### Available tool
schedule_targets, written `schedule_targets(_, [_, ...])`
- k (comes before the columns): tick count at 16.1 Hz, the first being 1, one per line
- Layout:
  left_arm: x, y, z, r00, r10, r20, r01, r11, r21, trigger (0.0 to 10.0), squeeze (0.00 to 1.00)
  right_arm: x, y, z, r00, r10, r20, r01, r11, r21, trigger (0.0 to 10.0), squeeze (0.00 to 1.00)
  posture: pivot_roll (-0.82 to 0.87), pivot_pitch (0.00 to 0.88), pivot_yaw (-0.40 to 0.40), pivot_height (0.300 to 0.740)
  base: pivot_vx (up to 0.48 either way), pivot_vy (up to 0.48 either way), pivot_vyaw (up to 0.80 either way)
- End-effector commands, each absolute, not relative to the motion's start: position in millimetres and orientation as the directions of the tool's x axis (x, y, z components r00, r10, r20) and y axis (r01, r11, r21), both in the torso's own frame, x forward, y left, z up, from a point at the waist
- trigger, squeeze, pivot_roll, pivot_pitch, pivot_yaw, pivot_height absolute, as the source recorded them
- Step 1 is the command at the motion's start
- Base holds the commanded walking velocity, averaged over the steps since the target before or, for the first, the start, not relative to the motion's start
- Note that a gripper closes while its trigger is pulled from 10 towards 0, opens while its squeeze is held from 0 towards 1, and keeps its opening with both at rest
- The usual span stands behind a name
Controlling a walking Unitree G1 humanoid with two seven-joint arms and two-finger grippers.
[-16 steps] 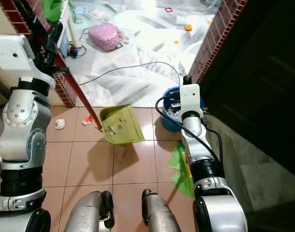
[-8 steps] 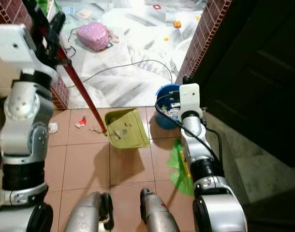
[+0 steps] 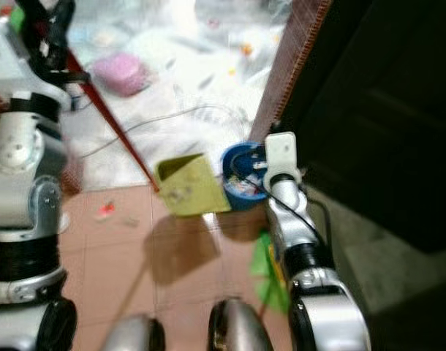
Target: Sweep floor
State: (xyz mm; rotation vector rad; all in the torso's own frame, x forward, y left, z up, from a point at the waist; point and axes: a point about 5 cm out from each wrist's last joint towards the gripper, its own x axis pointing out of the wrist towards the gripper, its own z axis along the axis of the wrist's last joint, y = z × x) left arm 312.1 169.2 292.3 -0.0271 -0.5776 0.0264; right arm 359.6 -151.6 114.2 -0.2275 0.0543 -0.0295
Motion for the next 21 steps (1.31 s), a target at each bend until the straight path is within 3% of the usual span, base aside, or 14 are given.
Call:
schedule_targets(1, [304.5,156.4,314.9,0.775,-0.007,0.632,0.029,0.999,-0.025,10.0,0.0,354.0,-170.6,101.1,0.99,-0.091,-0.106,0.063,0.967,-0.246,10.0,0.0,-0.02,0.135,-0.056,0.74,0.326,0.0,-0.8])
schedule_targets(5, [303.9,159.2,322.8,0.758,0.004,0.652,0.009,1.0,-0.017,10.0,0.0,354.6,-170.1,100.6,0.991,-0.078,-0.11,0.049,0.968,-0.246,10.0,0.0,-0.02,0.132,-0.057,0.74,0.322,0.0,-0.28])
schedule_targets(12, [305.5,169.1,322.9,0.758,0.044,0.651,-0.06,0.998,0.003,10.0,0.0,354.3,-168.0,99.4,0.992,-0.048,-0.116,0.018,0.969,-0.247,10.0,0.0,-0.03,0.133,-0.057,0.74,0.0,0.0,0.0])
schedule_targets(18, [305.1,200.9,337.9,0.712,0.135,0.689,-0.23,0.972,0.047,10.0,0.0,354.3,-166.7,97.9,0.992,-0.028,-0.126,-0.003,0.971,-0.24,10.0,0.0,-0.02,0.135,-0.06,0.74,0.0,0.0,0.0])
schedule_targets(21, [305.9,207.1,343.5,0.694,0.152,0.704,-0.246,0.969,0.033,10.0,0.0,354.5,-166.3,97.8,0.992,-0.024,-0.127,-0.007,0.971,-0.24,10.0,0.0,-0.02,0.135,-0.06,0.74,0.0,0.0,0.0])
